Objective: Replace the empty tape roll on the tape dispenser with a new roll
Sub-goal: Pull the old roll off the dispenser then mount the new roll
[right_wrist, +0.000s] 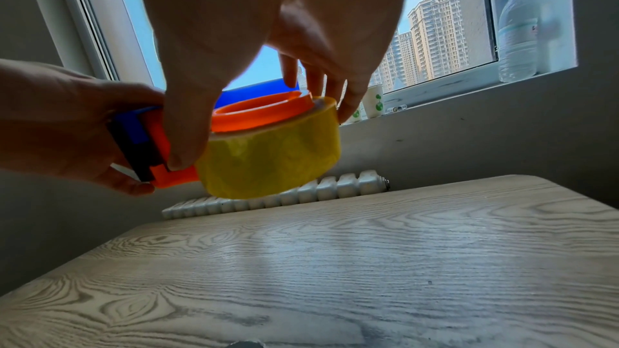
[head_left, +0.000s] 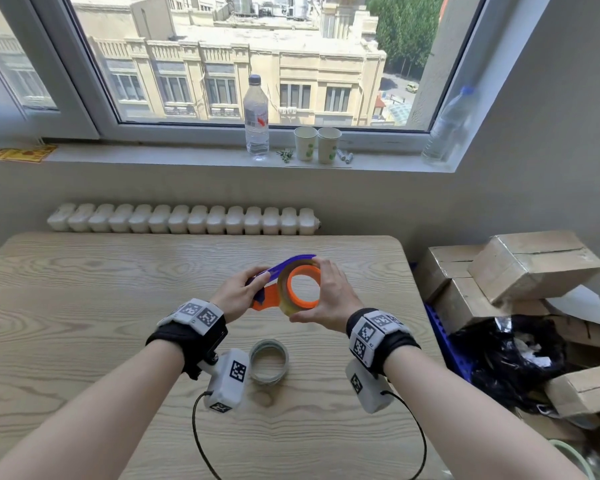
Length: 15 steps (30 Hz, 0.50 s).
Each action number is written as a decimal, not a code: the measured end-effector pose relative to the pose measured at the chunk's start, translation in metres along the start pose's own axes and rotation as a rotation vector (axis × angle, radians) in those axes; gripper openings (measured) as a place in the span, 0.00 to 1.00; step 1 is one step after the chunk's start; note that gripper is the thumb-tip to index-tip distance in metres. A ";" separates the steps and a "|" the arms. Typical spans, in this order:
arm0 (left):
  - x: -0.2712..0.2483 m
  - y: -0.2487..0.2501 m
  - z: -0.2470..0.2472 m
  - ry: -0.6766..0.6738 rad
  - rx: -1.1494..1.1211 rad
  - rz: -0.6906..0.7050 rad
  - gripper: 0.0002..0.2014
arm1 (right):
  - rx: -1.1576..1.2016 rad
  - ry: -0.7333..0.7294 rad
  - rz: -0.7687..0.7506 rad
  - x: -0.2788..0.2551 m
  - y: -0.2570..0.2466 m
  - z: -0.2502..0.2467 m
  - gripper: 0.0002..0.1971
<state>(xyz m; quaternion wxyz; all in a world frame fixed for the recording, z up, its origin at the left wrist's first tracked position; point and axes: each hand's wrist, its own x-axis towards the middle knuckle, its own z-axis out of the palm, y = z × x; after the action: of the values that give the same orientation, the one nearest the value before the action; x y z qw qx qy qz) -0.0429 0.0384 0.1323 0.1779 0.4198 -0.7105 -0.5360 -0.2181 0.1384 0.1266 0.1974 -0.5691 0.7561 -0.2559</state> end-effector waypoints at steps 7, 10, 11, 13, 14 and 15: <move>0.006 0.013 -0.004 -0.024 -0.076 -0.012 0.08 | 0.143 -0.042 0.090 0.002 -0.001 -0.017 0.49; 0.007 0.017 -0.009 -0.061 -0.019 0.003 0.09 | 0.168 -0.053 0.125 0.006 0.000 -0.026 0.44; 0.006 0.020 -0.010 -0.081 -0.005 0.005 0.09 | 0.144 -0.071 0.123 0.008 0.001 -0.028 0.41; 0.008 0.025 -0.012 -0.126 0.037 -0.004 0.09 | 0.068 -0.102 0.110 0.010 0.002 -0.031 0.36; 0.009 0.028 -0.012 -0.142 0.069 -0.007 0.12 | 0.044 -0.107 0.107 0.012 0.003 -0.031 0.34; 0.010 0.032 -0.013 -0.152 0.102 -0.006 0.14 | 0.034 -0.103 0.107 0.012 0.004 -0.031 0.32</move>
<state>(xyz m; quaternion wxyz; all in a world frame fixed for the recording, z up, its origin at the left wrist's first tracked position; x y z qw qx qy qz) -0.0524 0.0253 0.1637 0.1003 0.3886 -0.7471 -0.5299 -0.2431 0.1324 0.1487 0.2589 -0.5369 0.7699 -0.2280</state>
